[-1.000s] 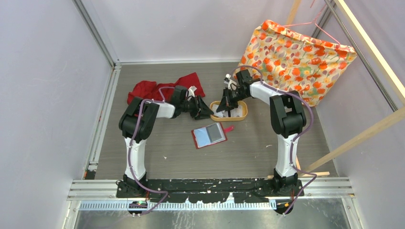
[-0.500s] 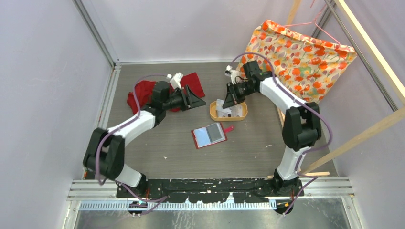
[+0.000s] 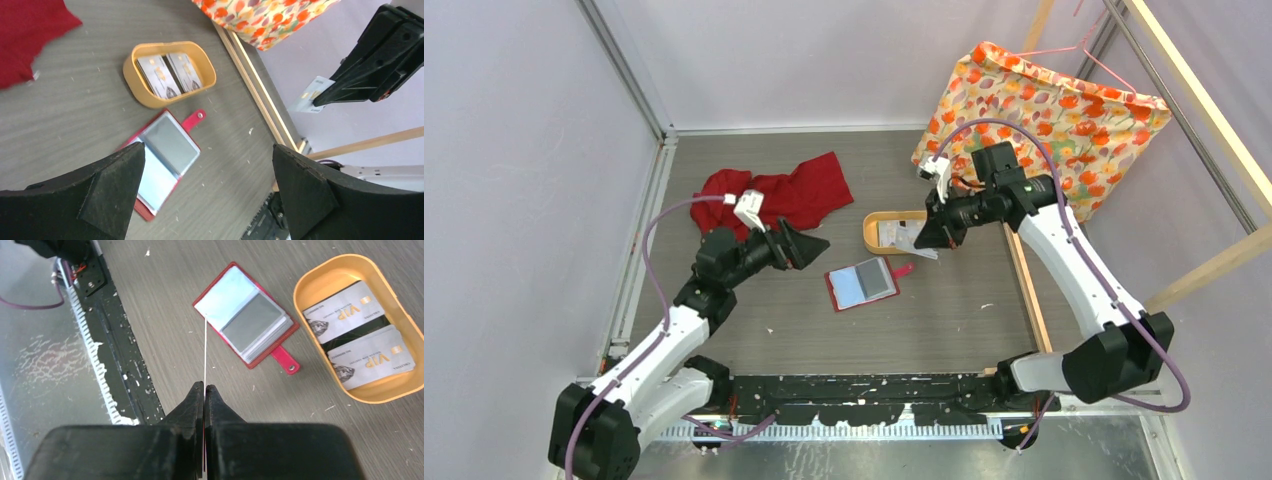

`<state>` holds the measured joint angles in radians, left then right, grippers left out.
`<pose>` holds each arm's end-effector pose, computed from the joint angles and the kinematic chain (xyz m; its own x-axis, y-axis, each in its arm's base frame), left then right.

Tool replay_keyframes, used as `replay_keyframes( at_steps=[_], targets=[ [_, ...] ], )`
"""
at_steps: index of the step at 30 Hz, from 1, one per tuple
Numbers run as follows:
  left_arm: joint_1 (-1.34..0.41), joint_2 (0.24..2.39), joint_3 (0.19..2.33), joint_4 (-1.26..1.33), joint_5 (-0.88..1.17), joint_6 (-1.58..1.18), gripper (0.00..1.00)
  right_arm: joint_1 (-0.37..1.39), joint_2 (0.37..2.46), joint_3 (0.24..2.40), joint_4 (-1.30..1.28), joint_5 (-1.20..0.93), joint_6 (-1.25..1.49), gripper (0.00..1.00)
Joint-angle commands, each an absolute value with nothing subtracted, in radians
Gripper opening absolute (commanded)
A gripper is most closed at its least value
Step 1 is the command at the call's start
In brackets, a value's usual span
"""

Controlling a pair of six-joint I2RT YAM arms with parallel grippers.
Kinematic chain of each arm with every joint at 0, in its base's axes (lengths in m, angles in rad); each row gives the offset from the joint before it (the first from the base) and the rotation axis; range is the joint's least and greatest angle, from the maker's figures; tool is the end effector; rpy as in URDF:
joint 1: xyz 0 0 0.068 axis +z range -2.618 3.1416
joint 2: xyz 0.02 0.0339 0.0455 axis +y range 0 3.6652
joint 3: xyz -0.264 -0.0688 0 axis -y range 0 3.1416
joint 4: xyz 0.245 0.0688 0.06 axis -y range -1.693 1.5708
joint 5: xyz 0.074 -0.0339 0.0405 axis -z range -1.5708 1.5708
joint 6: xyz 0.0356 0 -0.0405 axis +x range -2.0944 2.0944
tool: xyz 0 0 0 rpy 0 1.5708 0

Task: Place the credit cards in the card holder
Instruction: Pick up the credit card from the storage box.

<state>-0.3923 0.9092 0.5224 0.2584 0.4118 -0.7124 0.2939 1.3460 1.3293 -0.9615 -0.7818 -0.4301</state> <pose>0.1914 -0.0946 0.2713 -0.5583 -0.4172 -0.7171 0.4654 0.5580 -0.6871 0.2440 0.1001 0.3444 -0.4789 -0.4541 -0.7513 -0.8602 0.4136 0.2983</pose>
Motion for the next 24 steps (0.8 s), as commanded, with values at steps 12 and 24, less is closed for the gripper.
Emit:
replay_keyframes(
  at_steps=[12,24],
  targets=[
    [-0.71,0.705,0.244,0.767,0.159,-0.958,0.97,0.123,1.061,0.954,-0.51,-1.277,-0.028,0.01],
    [-0.927,1.239,0.423,1.255,-0.03,-0.948,0.86,0.119,1.086,0.871,-0.085,-1.284,0.48,0.01]
  ],
)
